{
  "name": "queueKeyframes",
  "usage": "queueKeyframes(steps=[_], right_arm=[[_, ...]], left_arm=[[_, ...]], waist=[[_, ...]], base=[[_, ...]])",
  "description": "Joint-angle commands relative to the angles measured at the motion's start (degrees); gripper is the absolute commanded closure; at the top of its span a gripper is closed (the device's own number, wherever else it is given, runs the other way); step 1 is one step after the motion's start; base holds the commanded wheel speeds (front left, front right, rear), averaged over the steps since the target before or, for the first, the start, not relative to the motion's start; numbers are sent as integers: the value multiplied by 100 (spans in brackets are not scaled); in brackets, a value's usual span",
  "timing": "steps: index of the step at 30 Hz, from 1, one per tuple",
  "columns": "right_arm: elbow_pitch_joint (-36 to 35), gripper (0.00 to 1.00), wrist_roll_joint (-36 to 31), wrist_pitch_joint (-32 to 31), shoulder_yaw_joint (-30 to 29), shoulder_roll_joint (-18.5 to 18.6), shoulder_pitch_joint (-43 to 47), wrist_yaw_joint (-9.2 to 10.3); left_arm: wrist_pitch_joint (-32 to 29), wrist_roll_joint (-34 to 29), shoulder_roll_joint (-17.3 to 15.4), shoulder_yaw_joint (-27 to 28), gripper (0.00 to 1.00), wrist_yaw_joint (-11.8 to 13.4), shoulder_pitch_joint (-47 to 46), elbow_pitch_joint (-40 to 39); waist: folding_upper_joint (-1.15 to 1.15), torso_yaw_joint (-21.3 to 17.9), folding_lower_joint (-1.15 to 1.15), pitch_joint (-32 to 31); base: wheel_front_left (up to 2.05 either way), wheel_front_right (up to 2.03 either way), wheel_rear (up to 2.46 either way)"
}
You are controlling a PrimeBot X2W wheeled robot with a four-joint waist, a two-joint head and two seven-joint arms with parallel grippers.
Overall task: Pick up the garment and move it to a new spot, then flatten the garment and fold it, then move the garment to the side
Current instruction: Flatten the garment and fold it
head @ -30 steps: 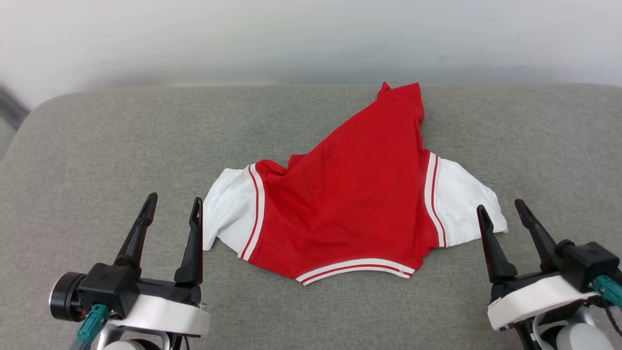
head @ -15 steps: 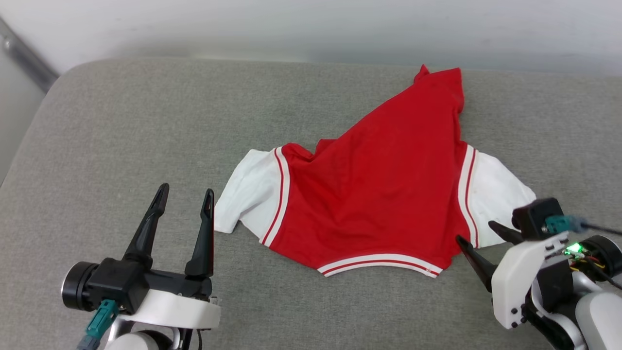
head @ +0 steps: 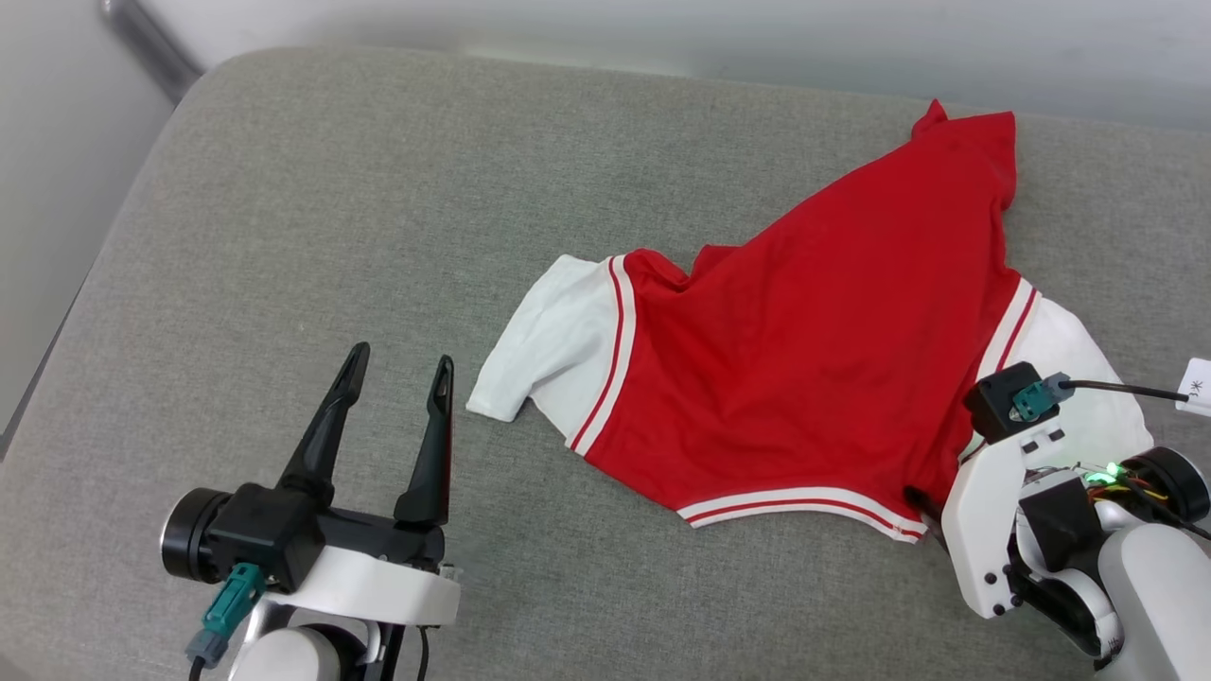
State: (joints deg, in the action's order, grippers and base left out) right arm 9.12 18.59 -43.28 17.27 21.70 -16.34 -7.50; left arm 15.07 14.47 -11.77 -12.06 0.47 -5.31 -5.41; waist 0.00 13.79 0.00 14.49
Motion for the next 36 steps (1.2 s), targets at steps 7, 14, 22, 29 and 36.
queueKeyframes(steps=[7, 14, 22, 29, 36], right_arm=[[516, 100, 116, -55, 488, 151, 161, -5], [319, 100, 284, -59, 336, 543, 408, 6], [-293, 100, 342, -215, -233, 970, 1168, 5], [-686, 0, 337, 99, -536, 705, 1393, 3], [-1208, 0, 487, 1505, -810, 338, 1160, 2]], left_arm=[[14, -126, 122, 287, 0, -156, -5, 104], [14, -235, 183, 460, 0, -252, 140, 185], [14, -305, 236, 614, 0, -341, 274, 227], [14, -325, 252, 683, 0, -407, 315, 327], [14, -294, 251, 815, 0, -458, 354, 364]], waist=[[0, -56, 0, -75], [0, -337, 0, -325], [0, -618, 0, -460], [0, -823, 0, -499], [0, -1072, 0, -571]], base=[[0, 0, 0], [0, 0, 0], [0, 0, 0], [0, 0, 0], [0, 0, 0]])
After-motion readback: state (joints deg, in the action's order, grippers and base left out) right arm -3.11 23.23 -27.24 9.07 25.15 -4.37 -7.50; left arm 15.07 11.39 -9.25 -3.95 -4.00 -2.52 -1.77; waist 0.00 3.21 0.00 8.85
